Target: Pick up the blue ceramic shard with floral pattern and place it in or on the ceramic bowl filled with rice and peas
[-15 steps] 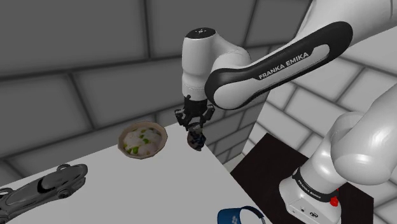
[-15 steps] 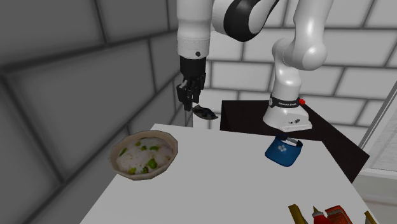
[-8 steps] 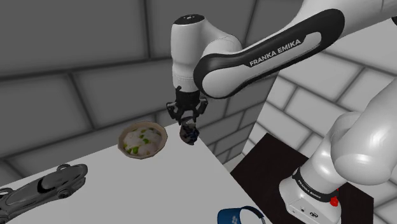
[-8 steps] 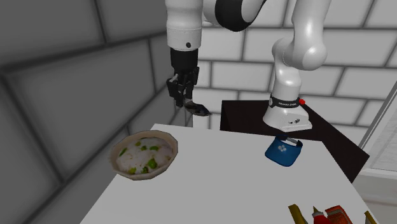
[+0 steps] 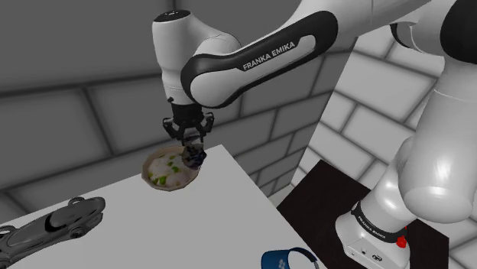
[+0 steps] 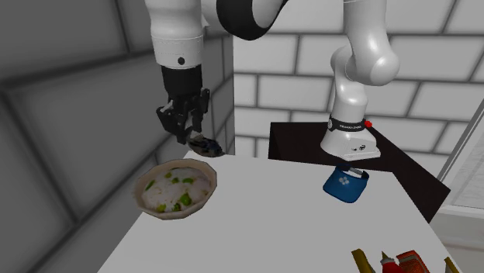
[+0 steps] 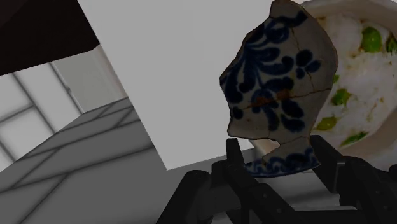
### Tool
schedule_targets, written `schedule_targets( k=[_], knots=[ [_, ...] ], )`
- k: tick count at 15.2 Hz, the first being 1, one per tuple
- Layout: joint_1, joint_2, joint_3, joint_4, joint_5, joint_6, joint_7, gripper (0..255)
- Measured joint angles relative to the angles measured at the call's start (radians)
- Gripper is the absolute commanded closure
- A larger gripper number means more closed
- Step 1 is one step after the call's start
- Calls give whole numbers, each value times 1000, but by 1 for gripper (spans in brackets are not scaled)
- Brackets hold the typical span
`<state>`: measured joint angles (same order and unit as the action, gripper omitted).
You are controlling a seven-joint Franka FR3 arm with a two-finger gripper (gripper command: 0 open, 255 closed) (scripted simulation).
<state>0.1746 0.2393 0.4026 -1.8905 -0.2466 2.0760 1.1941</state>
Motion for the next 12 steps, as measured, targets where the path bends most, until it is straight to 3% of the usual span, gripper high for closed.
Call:
schedule_targets(
  k=[5, 12],
  knots=[
    [63, 192, -10, 265, -62, -93, 38, 255],
    [77, 258, -24, 273, -90, -41, 59, 255]
  ],
)
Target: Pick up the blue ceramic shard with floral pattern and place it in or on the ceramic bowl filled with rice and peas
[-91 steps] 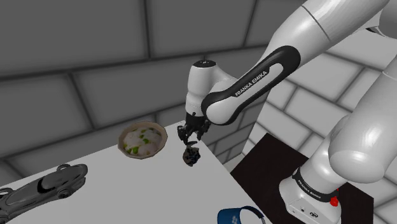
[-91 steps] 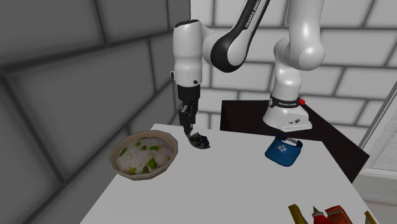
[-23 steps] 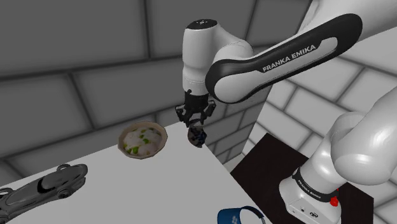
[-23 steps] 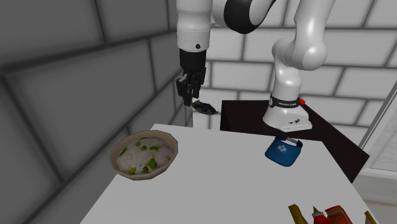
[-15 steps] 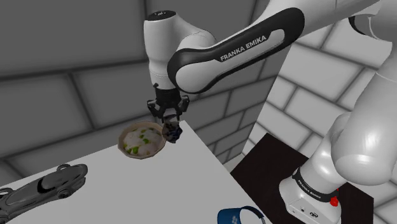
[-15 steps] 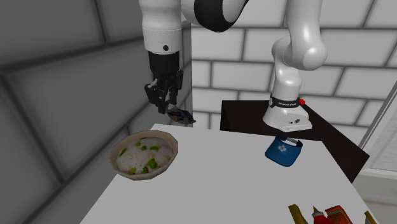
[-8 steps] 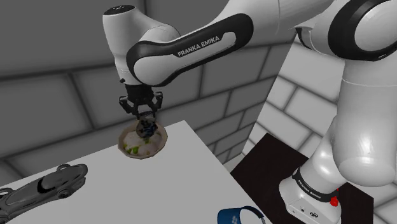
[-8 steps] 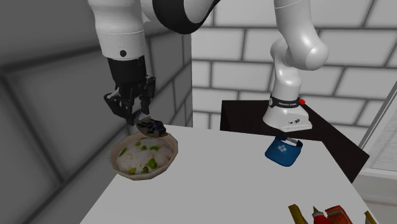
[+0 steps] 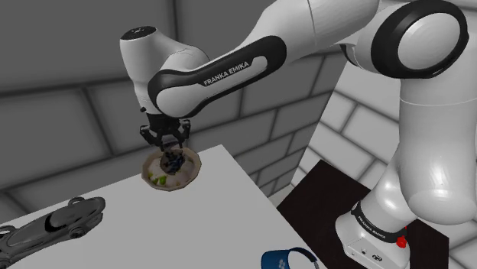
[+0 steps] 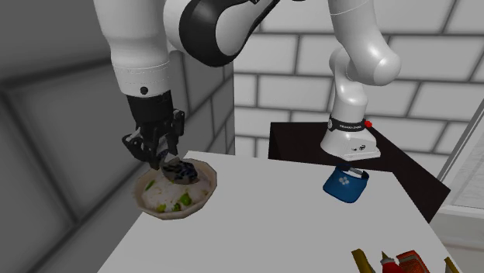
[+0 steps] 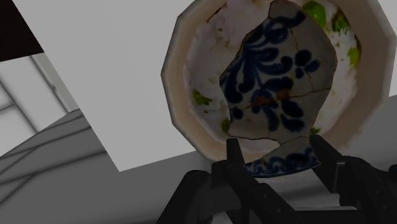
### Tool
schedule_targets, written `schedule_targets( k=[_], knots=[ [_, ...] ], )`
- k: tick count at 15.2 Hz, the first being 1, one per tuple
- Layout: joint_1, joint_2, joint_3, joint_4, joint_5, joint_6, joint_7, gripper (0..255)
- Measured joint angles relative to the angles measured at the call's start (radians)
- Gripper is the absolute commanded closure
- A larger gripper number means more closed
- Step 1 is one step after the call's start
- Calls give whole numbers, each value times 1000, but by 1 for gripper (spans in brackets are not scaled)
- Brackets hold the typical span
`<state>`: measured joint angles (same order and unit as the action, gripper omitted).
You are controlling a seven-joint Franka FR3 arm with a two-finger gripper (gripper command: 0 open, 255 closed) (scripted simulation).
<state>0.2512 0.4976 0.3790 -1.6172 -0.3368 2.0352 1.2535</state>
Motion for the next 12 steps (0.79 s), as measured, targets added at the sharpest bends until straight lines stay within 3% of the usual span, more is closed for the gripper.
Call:
schedule_targets(
  k=[5, 12],
  knots=[
    [4, 27, -9, -31, -17, 57, 18, 255],
    [4, 33, -11, -35, -22, 70, 21, 255]
  ],
)
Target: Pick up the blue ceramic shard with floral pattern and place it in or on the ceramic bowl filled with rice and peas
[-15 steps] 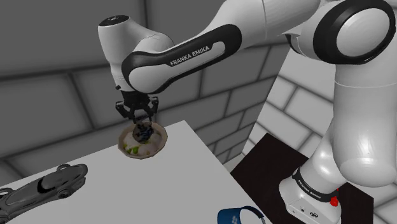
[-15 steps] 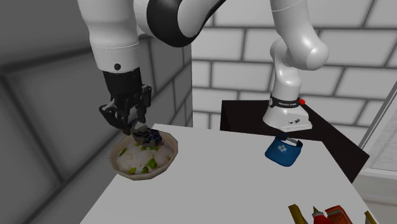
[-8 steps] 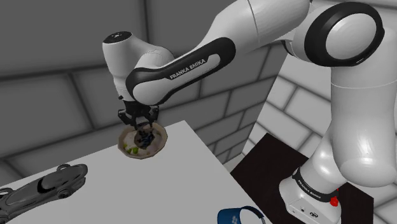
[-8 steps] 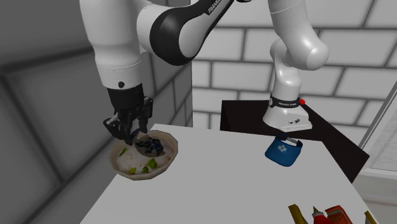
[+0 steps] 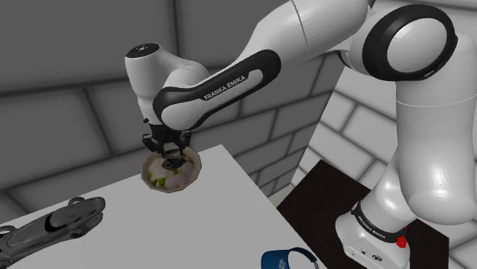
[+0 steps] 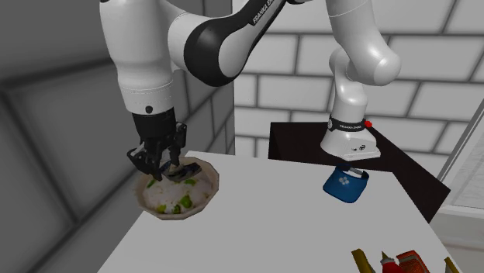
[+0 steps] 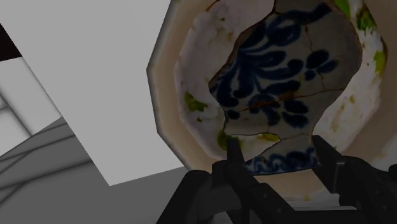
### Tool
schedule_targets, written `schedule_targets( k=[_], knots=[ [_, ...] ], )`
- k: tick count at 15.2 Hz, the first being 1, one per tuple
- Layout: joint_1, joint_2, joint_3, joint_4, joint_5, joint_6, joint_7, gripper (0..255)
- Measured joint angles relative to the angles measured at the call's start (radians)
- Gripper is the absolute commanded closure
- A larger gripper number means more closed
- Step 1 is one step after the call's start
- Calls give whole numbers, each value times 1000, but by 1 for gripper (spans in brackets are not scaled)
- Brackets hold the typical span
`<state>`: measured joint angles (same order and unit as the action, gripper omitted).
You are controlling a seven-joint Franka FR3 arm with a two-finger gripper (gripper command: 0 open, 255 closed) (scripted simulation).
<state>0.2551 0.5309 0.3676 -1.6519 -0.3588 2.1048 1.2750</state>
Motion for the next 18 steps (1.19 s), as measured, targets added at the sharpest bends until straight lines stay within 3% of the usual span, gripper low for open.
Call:
schedule_targets(
  k=[1, 7, 12, 18],
  knots=[
    [-1, -1, 0, -2, 0, 1, 0, 0],
    [0, 0, 1, -5, 1, 0, 0, 0],
    [4, -40, 16, 49, 26, -90, -16, 0],
    [2, -50, 19, 49, 30, -100, -19, 0]
  ],
)
